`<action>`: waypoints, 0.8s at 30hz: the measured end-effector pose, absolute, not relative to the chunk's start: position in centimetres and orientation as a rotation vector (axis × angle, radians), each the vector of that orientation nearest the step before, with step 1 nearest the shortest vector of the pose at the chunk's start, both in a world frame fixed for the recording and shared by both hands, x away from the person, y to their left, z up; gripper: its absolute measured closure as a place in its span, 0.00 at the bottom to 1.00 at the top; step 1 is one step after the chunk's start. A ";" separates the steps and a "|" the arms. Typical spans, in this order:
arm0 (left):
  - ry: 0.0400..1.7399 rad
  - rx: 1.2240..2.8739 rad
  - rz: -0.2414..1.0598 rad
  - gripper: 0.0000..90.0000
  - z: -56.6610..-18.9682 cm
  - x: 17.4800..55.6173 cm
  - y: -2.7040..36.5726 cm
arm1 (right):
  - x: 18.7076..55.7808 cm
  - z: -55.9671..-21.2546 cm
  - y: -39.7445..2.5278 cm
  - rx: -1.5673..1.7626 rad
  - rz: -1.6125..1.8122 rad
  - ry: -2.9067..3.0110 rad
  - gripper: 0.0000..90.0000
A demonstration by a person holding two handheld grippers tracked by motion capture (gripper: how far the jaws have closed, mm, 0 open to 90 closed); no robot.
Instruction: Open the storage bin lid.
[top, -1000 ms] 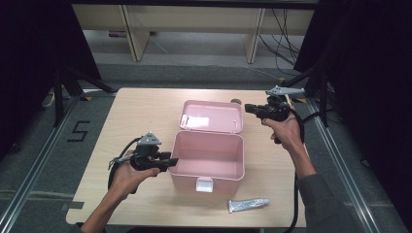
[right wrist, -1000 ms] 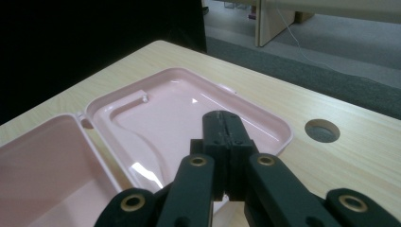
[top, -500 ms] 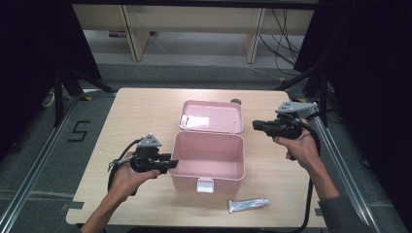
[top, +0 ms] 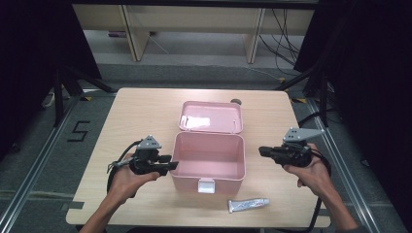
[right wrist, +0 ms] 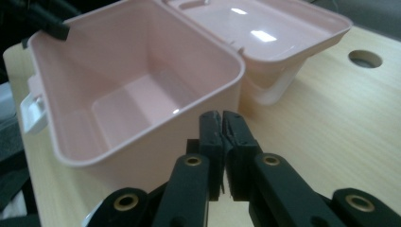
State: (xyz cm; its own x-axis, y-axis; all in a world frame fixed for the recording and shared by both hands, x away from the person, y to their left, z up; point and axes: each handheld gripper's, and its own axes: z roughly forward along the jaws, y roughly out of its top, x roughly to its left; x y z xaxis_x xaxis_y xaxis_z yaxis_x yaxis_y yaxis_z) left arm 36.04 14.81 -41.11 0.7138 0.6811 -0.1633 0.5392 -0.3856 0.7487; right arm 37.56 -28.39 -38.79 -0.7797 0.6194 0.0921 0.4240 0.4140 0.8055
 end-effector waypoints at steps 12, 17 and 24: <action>0.926 2.078 0.227 0.69 -41.1 35.9 14.8 | 34.0 -40.8 -27.7 0.802 1.212 2.548 0.93; 0.931 2.078 0.231 0.69 -41.1 36.0 14.8 | 33.3 -41.4 -27.5 0.766 1.177 2.580 0.89; 0.927 2.080 0.224 0.69 -41.1 36.0 14.8 | 32.7 -42.0 -26.9 0.732 1.096 2.620 0.83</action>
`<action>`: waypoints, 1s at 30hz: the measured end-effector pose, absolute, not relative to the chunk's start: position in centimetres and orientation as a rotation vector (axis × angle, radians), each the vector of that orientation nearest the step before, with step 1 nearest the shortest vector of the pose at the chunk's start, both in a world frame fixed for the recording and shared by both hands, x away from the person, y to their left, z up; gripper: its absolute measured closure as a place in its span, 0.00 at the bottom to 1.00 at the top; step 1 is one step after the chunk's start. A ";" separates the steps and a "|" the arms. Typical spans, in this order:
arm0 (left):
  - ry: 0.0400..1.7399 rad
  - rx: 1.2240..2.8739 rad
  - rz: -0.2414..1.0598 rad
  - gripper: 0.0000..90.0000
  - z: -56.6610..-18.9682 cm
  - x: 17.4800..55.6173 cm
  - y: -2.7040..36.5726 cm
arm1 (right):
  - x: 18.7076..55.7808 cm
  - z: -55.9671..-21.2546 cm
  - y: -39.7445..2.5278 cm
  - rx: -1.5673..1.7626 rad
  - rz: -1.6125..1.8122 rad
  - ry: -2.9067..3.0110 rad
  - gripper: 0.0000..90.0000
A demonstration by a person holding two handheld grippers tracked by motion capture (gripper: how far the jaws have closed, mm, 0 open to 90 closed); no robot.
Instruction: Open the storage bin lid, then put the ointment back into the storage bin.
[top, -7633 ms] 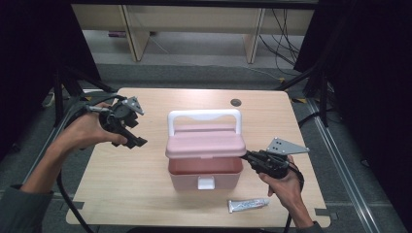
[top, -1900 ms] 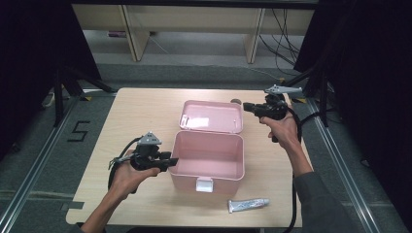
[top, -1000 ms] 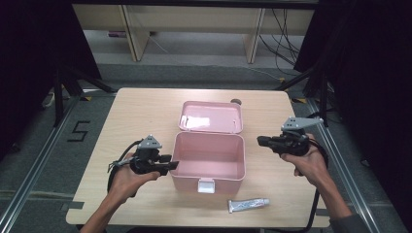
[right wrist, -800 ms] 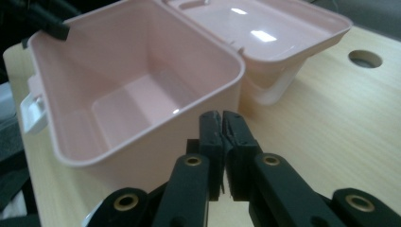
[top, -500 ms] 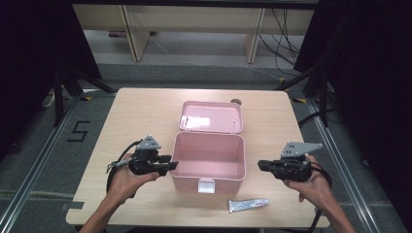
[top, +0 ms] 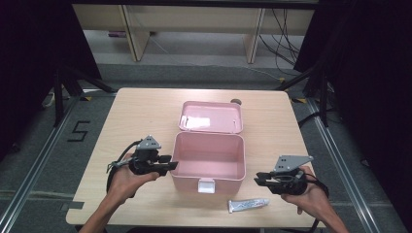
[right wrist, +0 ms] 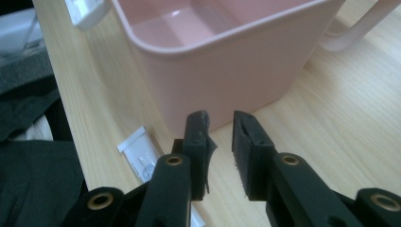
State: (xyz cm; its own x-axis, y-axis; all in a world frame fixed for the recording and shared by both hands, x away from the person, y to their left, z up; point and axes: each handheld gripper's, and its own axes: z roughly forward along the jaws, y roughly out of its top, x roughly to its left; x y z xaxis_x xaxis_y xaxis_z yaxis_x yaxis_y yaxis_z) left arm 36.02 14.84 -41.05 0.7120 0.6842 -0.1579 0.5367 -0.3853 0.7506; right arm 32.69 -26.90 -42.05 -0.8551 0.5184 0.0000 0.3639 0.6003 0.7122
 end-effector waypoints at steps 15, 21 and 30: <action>0.915 2.090 0.221 0.70 -40.9 35.9 14.9 | 31.6 -43.9 -24.8 0.571 0.888 2.737 0.69; 0.912 2.086 0.217 0.70 -41.0 36.0 15.0 | 31.4 -44.3 -24.2 0.561 0.845 2.769 0.68; 0.912 2.086 0.220 0.70 -40.9 36.0 14.9 | 31.4 -44.7 -24.0 0.510 0.780 2.795 0.66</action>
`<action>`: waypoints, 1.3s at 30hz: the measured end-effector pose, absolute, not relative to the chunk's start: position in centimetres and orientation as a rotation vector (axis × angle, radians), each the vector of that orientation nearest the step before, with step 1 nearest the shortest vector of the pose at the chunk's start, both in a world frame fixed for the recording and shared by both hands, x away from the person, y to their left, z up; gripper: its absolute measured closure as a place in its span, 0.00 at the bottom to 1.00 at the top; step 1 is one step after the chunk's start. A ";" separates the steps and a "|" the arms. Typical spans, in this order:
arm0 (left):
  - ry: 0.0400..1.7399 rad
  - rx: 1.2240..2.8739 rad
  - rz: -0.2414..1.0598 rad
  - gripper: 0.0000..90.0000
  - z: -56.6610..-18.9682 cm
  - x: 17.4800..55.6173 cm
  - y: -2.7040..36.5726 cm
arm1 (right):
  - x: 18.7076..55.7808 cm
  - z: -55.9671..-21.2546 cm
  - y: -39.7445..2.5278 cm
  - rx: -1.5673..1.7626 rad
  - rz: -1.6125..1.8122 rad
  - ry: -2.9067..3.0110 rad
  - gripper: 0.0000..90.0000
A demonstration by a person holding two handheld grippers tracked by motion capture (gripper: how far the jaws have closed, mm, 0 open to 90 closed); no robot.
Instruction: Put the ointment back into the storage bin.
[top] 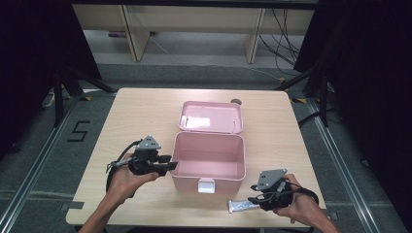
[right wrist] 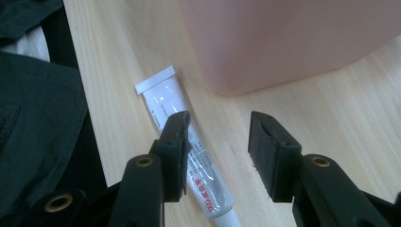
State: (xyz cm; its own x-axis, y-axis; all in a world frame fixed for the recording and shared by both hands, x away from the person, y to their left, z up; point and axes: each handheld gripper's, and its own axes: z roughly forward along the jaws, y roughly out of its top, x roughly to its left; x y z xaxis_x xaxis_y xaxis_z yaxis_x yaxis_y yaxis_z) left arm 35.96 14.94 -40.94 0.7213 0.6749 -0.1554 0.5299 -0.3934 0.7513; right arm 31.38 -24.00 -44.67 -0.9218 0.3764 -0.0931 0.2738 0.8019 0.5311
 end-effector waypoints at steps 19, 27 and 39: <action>0.903 2.088 0.217 0.69 -41.0 36.0 15.0 | 31.1 -46.2 -22.9 0.300 0.566 2.936 0.63; 0.902 2.088 0.215 0.69 -41.0 36.1 15.0 | 31.2 -46.8 -22.5 0.245 0.459 2.964 0.62; 0.900 2.089 0.218 0.69 -41.0 36.0 15.0 | 31.5 -47.1 -21.2 0.124 0.292 2.981 0.65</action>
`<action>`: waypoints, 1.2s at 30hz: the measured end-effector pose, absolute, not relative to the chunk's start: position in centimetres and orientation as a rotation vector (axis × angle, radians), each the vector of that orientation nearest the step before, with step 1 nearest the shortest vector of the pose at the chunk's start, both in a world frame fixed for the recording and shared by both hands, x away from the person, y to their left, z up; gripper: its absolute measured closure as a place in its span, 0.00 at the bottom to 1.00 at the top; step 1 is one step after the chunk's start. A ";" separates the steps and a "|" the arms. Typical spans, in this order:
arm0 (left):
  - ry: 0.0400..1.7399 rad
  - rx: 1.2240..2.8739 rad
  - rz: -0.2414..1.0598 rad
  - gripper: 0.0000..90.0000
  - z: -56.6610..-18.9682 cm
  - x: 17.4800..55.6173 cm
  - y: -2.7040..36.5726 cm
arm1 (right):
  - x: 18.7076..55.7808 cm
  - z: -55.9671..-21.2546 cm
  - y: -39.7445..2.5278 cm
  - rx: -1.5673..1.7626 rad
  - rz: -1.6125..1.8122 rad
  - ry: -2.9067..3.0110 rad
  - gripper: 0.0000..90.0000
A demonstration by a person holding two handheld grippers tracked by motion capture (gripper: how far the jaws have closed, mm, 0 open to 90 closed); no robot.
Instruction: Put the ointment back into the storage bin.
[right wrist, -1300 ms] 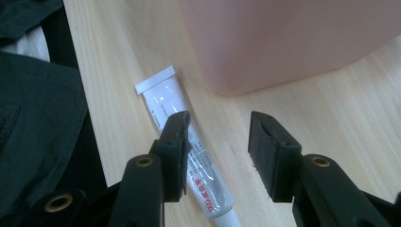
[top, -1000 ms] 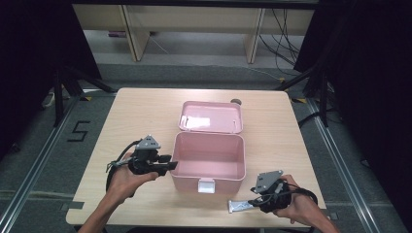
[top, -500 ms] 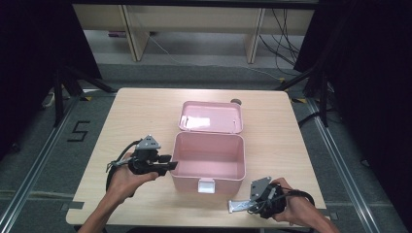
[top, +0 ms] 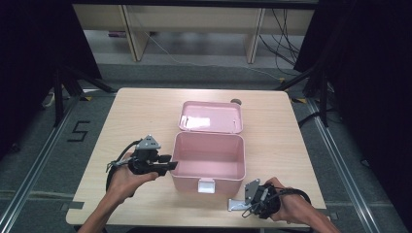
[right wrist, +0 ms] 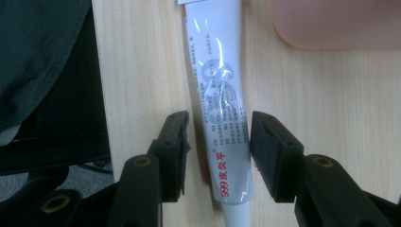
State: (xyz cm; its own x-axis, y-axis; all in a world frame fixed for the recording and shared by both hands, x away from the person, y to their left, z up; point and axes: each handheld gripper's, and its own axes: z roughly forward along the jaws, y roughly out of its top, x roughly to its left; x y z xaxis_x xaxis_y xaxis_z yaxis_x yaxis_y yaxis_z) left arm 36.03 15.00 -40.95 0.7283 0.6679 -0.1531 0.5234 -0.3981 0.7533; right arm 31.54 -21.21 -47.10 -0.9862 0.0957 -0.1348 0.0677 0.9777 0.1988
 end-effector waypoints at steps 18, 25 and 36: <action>0.899 2.089 0.217 0.69 -40.9 36.0 15.0 | 32.0 -47.4 -20.0 0.004 0.137 3.035 0.76; 0.899 2.090 0.218 0.69 -40.9 36.0 15.0 | 31.6 -47.3 -19.6 0.028 0.098 3.039 0.77; 0.907 2.093 0.229 0.70 -40.9 36.0 14.9 | 31.2 -47.0 -19.6 0.054 0.123 3.038 0.78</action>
